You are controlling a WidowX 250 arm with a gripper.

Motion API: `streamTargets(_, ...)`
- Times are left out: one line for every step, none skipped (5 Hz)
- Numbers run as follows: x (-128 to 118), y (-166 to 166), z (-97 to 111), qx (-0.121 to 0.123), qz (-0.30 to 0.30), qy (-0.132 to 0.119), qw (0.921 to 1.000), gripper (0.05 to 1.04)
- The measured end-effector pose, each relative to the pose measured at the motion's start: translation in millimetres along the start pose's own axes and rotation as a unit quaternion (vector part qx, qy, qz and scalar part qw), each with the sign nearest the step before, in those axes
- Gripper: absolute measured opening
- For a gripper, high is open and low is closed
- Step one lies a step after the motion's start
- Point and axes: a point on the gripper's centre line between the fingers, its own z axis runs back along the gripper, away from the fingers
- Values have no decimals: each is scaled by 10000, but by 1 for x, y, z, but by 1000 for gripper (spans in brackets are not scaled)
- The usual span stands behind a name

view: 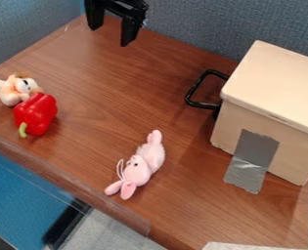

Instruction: Move the pink rabbit to the upper left

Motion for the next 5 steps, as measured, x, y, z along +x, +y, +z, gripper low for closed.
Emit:
streamTargets(-7, -7, -13, -88, -19, 190, 9998, 1000)
streamTargets(-44, -47, 2, -410, -369, 170, 9983, 1000)
streamTargets(-77, -76, 22, -783, -1073, -110, 9911, 1000)
streamTargets(-99, -109, 34, -868, -1452, -240, 9853, 1000)
streamTargets(-105, -122, 27, -834, -1442, -253, 9857, 1000)
